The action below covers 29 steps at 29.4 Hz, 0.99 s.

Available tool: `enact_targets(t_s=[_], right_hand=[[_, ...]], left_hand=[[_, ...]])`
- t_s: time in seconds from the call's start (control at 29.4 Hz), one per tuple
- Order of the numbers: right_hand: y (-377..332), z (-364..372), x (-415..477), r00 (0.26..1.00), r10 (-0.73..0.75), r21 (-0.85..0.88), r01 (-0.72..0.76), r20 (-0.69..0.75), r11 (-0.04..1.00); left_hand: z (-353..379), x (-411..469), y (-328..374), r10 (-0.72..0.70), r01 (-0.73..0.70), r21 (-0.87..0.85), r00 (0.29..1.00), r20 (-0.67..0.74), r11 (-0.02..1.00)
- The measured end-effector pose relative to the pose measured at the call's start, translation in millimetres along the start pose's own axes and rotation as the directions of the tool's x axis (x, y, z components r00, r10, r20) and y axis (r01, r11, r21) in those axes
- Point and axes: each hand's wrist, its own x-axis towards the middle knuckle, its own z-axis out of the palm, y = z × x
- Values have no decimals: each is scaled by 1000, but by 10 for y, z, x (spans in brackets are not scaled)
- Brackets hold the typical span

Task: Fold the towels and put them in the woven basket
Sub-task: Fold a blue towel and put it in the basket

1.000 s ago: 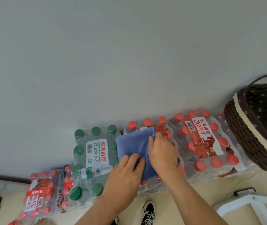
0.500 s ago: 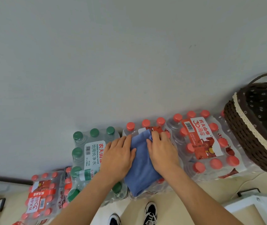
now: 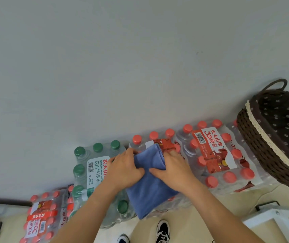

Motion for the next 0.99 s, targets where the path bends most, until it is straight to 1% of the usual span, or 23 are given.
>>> enact_targets(t_s=[0.03,0.07,0.14,0.2,0.27,0.31,0.34,0.37,0.41,0.44,0.48,0.51,0.58,0.61,0.65,0.68,0.71,0.75,0.78,0.85,0.92,0.99], right_hand=[[27,27,2,999,-41,4,41,-4,999],[38,31,0,998,-68,44,67,10,997],[11,-44,-13,991,-83,220,58,109,974],[-18,-209,-27,960,-129,416,14,249,909],[-7,-450,-23,913,-189,493,-15,361,870],[-4,-599,-14,899,-201,493,-19,390,870],[-2,-743,5,901,-188,463,-16,391,886],[-8,-884,33,921,-160,392,9,356,920],[-22,-1016,64,950,-145,279,65,277,958],[-37,-1127,98,972,-159,135,137,172,981],[-59,-1212,120,975,-213,-17,214,61,977],[-79,-1256,131,955,-294,-168,283,-43,944],[-66,-1236,113,877,-447,-423,342,-178,839],[-20,-1152,82,846,-493,-512,337,-204,790],[47,-1018,34,827,-523,-579,329,-204,746],[145,-849,-30,816,-549,-627,334,-182,704],[264,-661,-97,804,-574,-654,354,-153,669],[377,-477,-173,794,-595,-665,378,-126,645],[485,-310,-236,790,-603,-662,395,-109,637],[603,-96,-312,798,-589,-641,388,-126,663],[607,-16,-322,803,-573,-614,371,-165,697],[562,2,-314,782,-598,-610,389,-178,690]], left_hand=[[-57,16,29,-7,11,-80,999,46,997],[-115,34,55,-7,27,-199,995,102,980],[-188,81,77,45,39,-438,983,179,898],[-221,71,101,103,6,-560,981,163,828],[-255,33,152,114,-21,-664,989,98,747],[-280,26,178,122,-34,-718,990,71,695],[-311,32,198,138,-53,-762,989,48,645],[-362,35,228,163,-85,-798,986,17,597],[-419,46,256,188,-137,-827,981,-39,545],[-471,63,281,203,-207,-828,972,-115,521],[-518,71,324,218,-287,-794,956,-198,537],[-550,68,369,234,-359,-724,933,-272,589],[-555,25,435,311,-485,-528,868,-388,697],[-503,19,403,383,-545,-377,820,-426,749],[-417,11,338,470,-585,-185,771,-429,790],[-299,4,242,550,-592,9,743,-382,806],[-170,-21,148,599,-582,157,738,-311,798],[-31,-69,64,621,-567,259,744,-246,782],[85,-146,23,625,-551,326,756,-196,768],[239,-288,31,618,-524,390,768,-169,757],[305,-358,86,616,-502,424,764,-192,754],[329,-372,122,627,-490,457,749,-215,742]])
